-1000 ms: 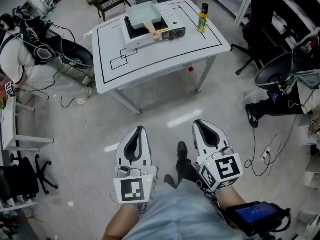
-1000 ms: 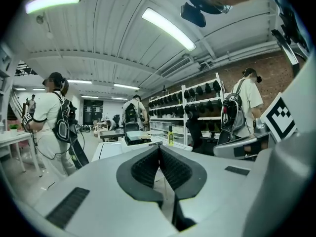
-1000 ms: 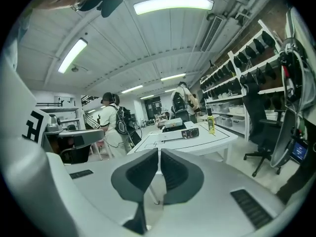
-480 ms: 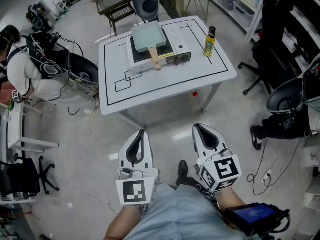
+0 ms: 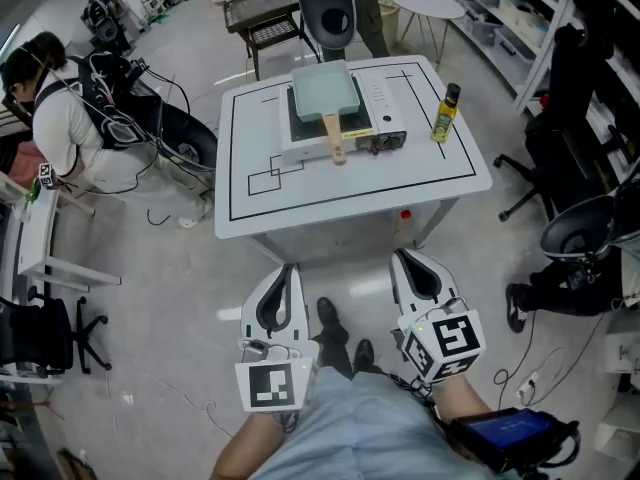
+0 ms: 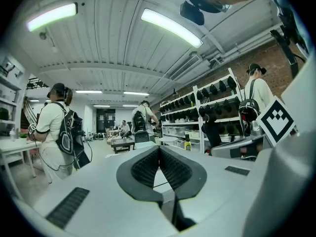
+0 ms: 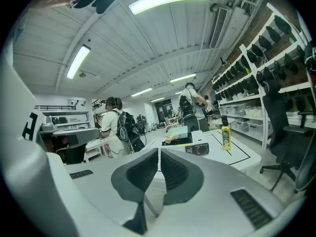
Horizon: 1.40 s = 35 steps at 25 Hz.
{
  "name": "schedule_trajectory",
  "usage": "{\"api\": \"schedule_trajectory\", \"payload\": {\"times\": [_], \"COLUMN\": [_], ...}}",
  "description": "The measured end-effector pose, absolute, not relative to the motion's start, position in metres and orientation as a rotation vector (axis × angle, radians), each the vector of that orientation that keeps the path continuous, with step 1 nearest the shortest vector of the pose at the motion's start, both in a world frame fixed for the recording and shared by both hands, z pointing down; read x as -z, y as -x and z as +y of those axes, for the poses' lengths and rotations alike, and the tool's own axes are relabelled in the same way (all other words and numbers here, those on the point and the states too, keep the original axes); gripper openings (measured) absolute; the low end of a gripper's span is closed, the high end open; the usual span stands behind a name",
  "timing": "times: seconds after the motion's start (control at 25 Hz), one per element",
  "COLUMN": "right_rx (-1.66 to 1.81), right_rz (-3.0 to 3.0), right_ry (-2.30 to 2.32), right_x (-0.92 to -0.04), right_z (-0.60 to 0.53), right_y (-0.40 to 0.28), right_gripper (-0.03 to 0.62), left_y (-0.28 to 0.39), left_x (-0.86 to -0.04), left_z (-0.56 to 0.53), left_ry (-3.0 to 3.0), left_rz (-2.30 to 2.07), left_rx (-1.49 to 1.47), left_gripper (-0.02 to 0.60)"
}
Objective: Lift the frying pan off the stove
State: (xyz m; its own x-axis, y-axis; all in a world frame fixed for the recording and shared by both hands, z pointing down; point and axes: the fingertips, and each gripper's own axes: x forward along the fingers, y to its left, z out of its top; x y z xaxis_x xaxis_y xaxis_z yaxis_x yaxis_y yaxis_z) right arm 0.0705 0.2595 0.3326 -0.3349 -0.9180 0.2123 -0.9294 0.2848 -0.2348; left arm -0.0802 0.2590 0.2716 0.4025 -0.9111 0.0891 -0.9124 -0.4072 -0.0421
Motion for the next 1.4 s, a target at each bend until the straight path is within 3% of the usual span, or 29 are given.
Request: {"api": "schedule_trajectory", "payload": {"times": [0.88,1.4], "right_rx": [-0.583,-0.443], "right_rz": [-2.415,-2.421], "right_ry": [-1.744,-1.840], "right_x": [-0.377,-0.329], "right_z": [0.089,-0.031], "right_y": [-0.056,-0.049], "right_gripper": [0.049,0.049], "left_y": [0.102,0.113], "left_x": [-0.317,-0.273], "left_z": [0.077,-0.048], "left_ry": [-2.536,-2.634], "left_rz": [-1.672,-1.653], "left_rx": [-0.184,-0.043], "left_gripper": [0.018,0.018]}}
